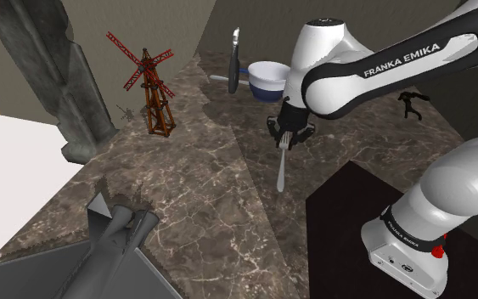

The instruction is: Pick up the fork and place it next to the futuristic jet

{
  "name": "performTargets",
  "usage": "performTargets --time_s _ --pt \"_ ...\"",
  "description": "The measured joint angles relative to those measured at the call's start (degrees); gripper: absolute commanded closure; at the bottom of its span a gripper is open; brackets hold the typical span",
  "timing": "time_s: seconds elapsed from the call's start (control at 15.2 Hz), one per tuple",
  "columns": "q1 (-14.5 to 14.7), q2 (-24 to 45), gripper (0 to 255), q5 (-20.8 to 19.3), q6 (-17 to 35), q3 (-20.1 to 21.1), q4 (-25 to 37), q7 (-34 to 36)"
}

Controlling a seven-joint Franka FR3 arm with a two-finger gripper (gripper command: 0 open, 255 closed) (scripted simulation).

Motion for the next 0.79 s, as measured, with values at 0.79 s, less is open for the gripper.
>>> performTargets --time_s 0.79 --pt "0.7 -6.1 255 -0.2 -11.4 -2.9 5.3 -1.0"
